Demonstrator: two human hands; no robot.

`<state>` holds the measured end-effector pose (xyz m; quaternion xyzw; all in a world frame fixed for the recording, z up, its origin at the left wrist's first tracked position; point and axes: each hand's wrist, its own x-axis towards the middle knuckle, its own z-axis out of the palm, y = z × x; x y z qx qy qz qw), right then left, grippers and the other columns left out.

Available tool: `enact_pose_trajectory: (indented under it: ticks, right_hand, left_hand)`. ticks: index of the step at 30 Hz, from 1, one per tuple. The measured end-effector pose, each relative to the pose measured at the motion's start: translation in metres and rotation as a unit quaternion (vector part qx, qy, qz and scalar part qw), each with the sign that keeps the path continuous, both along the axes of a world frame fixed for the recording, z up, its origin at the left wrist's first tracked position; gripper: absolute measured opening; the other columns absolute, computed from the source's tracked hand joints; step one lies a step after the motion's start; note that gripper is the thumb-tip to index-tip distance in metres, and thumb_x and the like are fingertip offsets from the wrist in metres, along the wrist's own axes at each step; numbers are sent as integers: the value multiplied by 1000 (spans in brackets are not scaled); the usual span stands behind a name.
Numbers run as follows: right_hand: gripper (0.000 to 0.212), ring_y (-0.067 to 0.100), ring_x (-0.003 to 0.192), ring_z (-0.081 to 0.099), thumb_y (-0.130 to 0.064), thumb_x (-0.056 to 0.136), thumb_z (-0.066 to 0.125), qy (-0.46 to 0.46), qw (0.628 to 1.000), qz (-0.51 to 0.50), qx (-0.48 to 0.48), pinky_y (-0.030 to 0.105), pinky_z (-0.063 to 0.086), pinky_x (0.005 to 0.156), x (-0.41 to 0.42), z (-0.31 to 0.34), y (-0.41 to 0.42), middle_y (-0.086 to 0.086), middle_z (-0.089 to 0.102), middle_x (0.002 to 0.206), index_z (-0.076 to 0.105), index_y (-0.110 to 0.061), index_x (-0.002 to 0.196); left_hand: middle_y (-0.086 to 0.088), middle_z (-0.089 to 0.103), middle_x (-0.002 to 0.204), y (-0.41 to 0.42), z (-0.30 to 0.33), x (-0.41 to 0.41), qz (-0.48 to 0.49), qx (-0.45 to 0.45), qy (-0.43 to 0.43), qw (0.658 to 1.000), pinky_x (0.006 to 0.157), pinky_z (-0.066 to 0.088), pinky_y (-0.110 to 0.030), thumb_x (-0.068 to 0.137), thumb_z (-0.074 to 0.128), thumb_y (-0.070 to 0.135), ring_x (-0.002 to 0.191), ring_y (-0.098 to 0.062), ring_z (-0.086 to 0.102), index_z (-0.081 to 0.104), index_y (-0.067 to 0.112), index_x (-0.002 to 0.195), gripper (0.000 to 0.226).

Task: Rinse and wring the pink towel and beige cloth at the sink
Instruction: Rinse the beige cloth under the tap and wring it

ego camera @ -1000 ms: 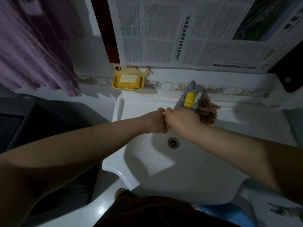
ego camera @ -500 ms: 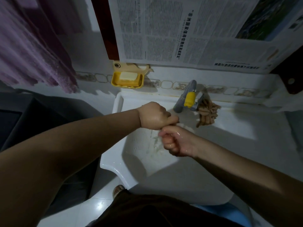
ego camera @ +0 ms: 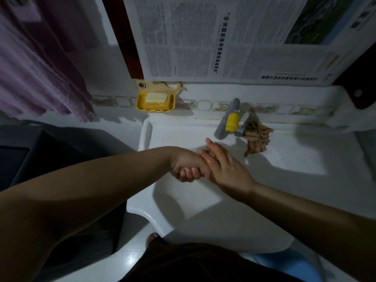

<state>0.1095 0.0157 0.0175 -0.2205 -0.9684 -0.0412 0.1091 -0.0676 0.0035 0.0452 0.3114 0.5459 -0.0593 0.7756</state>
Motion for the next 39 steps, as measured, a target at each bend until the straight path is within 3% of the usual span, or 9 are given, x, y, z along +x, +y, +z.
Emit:
enact_pose_trajectory:
  ticks: [6,11,14,16,18,21,25,32,39]
  right_hand:
    - [19,28,72,66,-8,85,56,42,972,200,113,31,50,45,-15,34,26,17,69,101,69,-4,98]
    - [24,26,58,61,-15,73,71,-191,972,89,103,25,33,39,-24,40,28,8,63,73,63,-7,94]
    - [20,32,79,63,-4,85,50,-244,969,-28,-28,26,26,45,-40,30,37,14,64,91,52,-1,105]
    - [16,27,69,58,-8,86,48,-219,964,-100,-113,25,20,45,-45,21,36,6,59,79,56,-7,99]
    - [4,20,57,47,-14,84,47,-187,942,-148,-236,25,21,45,-44,11,34,-1,47,63,51,-14,86]
    - [11,15,55,48,-13,77,55,-118,890,-178,-402,25,26,45,-41,4,30,0,49,60,45,-16,75]
    - [13,14,36,42,-13,70,62,-14,755,-285,-591,18,31,41,-39,13,17,1,48,49,49,-17,72]
    - [29,8,33,20,-11,78,54,70,505,-323,-797,16,15,34,-28,47,-5,-6,24,42,32,-20,60]
    - [57,6,28,19,-18,87,50,70,390,-284,-873,15,16,27,-17,50,-11,-9,25,35,36,-23,32]
  left_hand:
    - [11,34,43,-16,7,8,2,-54,-106,993,34,20,-12,91,56,34,36,-1,28,52,23,61,32]
    - [5,40,51,-16,-7,27,100,77,81,989,37,21,-15,86,64,21,38,-7,29,53,18,76,15]
    - [-11,53,78,-4,-13,35,29,301,267,915,48,40,-28,88,57,12,59,-22,51,53,9,89,5]
    - [-18,59,100,-3,-20,33,-40,410,363,836,62,42,-36,90,50,13,81,-32,58,39,4,125,38]
    - [-16,64,97,-9,-25,26,-124,468,430,762,58,37,-36,89,46,15,76,-33,58,20,10,143,60]
    - [-15,64,96,-7,-30,19,-289,561,448,634,58,35,-35,91,46,20,82,-37,61,8,13,151,70]
    - [-7,66,89,6,-11,11,-350,613,352,615,62,41,-32,92,36,40,80,-33,63,21,26,145,57]
    - [-12,65,85,14,22,1,-470,704,306,436,52,32,-30,98,27,33,67,-32,59,39,12,132,42]
    - [-6,57,56,9,34,5,-411,815,240,331,39,41,-23,86,62,20,41,-27,53,35,11,111,38]
